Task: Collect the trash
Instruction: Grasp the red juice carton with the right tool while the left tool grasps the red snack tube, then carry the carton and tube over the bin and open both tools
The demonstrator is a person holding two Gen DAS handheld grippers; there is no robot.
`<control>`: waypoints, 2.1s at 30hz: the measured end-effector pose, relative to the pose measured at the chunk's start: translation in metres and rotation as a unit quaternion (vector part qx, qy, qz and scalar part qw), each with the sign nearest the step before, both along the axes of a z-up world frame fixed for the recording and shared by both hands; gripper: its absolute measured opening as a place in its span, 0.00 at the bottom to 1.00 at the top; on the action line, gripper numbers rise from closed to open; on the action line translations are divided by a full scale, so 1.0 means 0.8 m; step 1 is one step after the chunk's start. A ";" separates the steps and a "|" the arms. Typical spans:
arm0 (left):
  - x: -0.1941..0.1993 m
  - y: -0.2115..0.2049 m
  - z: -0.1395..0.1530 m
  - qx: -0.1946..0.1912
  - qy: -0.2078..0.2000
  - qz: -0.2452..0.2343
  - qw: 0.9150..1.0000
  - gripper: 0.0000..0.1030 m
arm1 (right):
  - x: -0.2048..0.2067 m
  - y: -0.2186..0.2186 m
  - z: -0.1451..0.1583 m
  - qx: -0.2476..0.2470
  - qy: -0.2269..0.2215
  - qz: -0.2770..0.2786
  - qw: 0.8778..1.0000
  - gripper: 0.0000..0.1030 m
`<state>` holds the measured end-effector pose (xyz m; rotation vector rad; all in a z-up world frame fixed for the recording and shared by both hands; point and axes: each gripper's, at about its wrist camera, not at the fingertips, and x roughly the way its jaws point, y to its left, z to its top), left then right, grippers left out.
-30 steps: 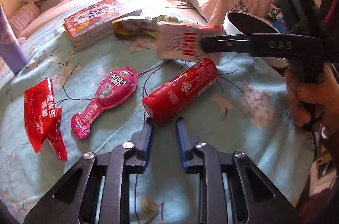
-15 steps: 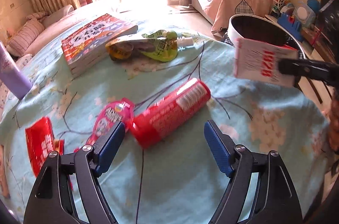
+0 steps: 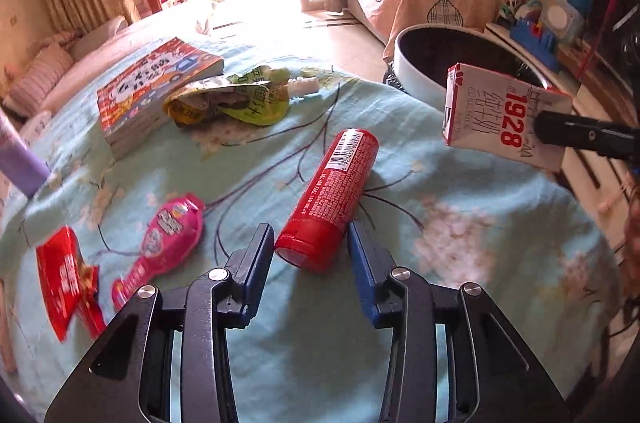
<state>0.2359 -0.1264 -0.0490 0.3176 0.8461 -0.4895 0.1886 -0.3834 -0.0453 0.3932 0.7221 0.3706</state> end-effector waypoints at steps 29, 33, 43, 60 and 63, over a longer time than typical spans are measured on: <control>-0.037 -0.068 -0.018 -0.026 0.042 0.007 0.999 0.37 | -0.043 -0.044 0.000 0.031 -0.009 -0.036 0.999 0.32; -0.039 -0.071 -0.012 -0.040 0.040 0.016 0.998 0.33 | -0.047 -0.051 0.002 0.031 -0.011 -0.045 0.998 0.32; -0.052 -0.089 0.027 -0.075 0.017 0.021 0.997 0.30 | -0.044 -0.078 0.007 0.030 -0.018 -0.064 0.997 0.32; -0.035 -0.149 0.057 -0.088 0.008 -0.004 0.996 0.30 | -0.022 -0.116 0.018 -0.014 -0.022 -0.091 0.995 0.32; -0.029 -0.156 0.055 -0.088 0.012 -0.005 0.996 0.30 | -0.014 -0.122 0.017 -0.022 -0.018 -0.096 0.995 0.32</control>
